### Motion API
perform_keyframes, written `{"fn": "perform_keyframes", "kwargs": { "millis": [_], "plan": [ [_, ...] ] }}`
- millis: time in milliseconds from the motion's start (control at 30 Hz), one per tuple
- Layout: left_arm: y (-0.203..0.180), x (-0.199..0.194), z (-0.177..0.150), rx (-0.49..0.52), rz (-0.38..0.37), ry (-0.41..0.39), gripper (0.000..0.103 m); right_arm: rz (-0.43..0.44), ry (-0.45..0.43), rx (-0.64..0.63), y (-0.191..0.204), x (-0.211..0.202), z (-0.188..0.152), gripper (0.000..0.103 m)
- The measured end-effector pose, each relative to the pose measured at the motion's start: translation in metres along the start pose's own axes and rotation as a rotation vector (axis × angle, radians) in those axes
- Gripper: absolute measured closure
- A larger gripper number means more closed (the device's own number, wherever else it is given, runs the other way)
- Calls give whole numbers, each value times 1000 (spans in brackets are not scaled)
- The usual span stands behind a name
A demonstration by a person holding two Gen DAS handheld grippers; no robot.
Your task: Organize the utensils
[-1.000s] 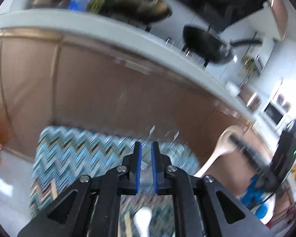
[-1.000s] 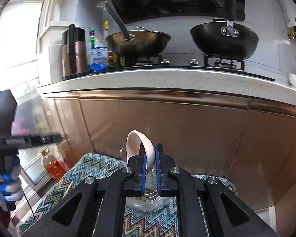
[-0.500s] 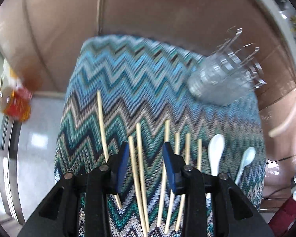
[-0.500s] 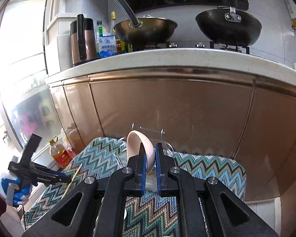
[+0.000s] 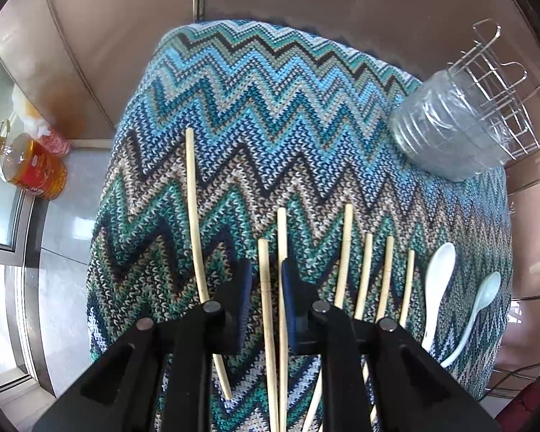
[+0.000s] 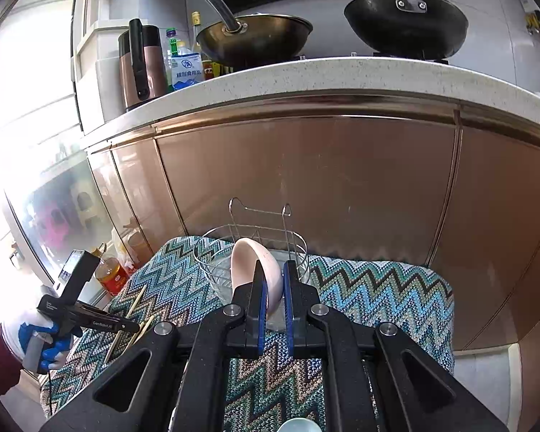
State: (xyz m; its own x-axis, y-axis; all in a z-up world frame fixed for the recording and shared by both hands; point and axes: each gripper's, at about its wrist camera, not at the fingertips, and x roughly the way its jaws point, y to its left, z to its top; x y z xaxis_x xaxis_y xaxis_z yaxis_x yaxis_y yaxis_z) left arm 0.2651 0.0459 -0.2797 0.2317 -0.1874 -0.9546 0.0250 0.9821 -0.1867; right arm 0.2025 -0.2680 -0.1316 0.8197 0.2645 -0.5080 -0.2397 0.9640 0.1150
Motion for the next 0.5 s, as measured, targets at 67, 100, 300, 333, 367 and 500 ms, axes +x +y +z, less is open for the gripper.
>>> {"fn": "perform_keyframes", "kwargs": {
  "millis": [67,100,300,333,367,500],
  "plan": [
    [0,3,1,0,7,5,90,-1,3,1,-1,1,0,95],
    [0,5,1,4,11,8,90,-1,4,1,-1,2,0,95],
    [-13,17,3,44,54,25,92,-2,9,13,-4,4,-1,95],
    [-15,18,3,48,59,26,93,-1,10,15,-5,5,-1,95],
    [-17,19,4,53,66,24,94,-1,10,15,-5,5,-1,95],
    [-30,18,0,72,81,0,98,-3,10,18,-5,3,-1,95]
  ]
}}
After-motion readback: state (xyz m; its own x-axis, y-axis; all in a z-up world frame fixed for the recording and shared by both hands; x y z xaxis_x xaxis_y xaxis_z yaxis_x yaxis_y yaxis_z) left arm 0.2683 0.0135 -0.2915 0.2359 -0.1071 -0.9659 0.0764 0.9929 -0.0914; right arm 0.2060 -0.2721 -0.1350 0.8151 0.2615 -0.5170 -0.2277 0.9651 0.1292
